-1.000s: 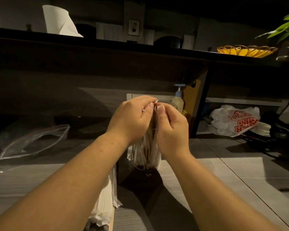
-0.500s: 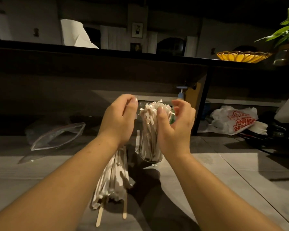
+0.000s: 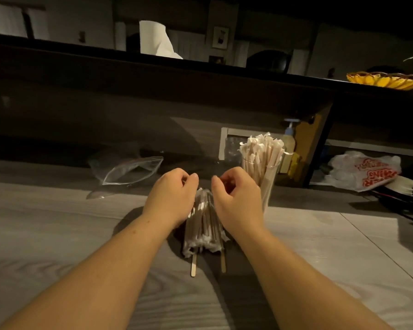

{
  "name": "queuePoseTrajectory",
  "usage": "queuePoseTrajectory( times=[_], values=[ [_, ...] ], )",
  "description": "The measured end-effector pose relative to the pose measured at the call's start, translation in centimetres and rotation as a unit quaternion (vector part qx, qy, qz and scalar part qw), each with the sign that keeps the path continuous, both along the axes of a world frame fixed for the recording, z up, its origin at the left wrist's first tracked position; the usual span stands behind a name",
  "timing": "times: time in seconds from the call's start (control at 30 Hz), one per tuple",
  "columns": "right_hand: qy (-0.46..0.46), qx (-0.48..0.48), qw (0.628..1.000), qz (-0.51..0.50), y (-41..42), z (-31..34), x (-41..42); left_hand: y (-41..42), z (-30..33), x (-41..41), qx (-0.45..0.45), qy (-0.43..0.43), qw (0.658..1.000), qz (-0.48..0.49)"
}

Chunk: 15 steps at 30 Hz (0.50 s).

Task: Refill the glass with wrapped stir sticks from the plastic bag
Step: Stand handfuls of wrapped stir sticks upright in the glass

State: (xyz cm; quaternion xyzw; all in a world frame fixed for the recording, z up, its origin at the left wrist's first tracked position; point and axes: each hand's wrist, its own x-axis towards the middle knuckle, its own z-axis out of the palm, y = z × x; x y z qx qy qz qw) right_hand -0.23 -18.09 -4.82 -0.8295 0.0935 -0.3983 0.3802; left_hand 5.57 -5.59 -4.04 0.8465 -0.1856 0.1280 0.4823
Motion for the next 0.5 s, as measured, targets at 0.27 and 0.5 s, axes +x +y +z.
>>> queuePoseTrajectory(
  times=[0.27,0.5],
  values=[
    [0.258,0.036,0.965,-0.023,-0.8,0.4,0.5,-0.4,-0.4,1.3,0.043,0.150,0.988,0.008],
    [0.322,0.137,0.936,0.040,-0.3,1.0,0.3,0.2,0.8,-0.2,0.033,0.225,0.974,-0.023]
  ],
)
